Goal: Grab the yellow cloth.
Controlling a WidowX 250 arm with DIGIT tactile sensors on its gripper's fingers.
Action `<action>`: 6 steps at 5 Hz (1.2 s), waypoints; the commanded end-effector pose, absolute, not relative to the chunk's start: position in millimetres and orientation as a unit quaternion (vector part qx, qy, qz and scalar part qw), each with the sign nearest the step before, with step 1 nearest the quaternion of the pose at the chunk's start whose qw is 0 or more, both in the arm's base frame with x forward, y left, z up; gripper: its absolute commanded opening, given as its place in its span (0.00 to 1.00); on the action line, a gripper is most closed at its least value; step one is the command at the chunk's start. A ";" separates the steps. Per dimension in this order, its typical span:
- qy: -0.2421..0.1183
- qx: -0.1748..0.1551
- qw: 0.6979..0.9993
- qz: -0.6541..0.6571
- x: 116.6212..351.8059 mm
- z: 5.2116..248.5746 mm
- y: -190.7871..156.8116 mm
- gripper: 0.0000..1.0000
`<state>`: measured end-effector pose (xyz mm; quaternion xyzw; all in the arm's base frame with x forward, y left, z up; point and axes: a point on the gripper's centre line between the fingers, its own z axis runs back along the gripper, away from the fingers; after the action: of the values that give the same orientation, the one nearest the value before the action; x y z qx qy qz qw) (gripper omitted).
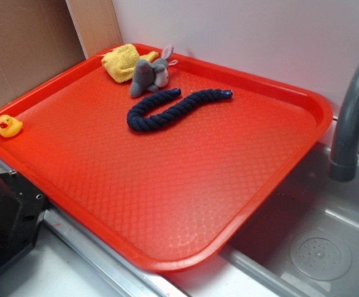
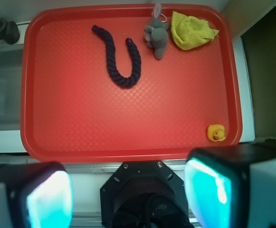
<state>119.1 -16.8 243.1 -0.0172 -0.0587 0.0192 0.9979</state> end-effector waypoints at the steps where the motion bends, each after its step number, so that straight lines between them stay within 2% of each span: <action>1: -0.059 -0.017 0.998 0.019 119.1 243.1 -16.8 1.00; 2: -0.054 0.032 0.990 0.126 148.5 195.7 33.2 1.00; 3: -0.082 0.049 0.977 0.190 172.0 186.8 59.0 1.00; 4: -0.146 0.028 0.941 0.304 208.1 168.1 87.7 1.00; 5: -0.137 0.023 0.930 0.341 248.9 148.7 94.9 1.00; 6: -0.146 0.001 0.918 0.369 276.9 119.9 107.9 1.00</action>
<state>275.8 95.3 99.8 0.0003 -0.1134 0.3605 0.9258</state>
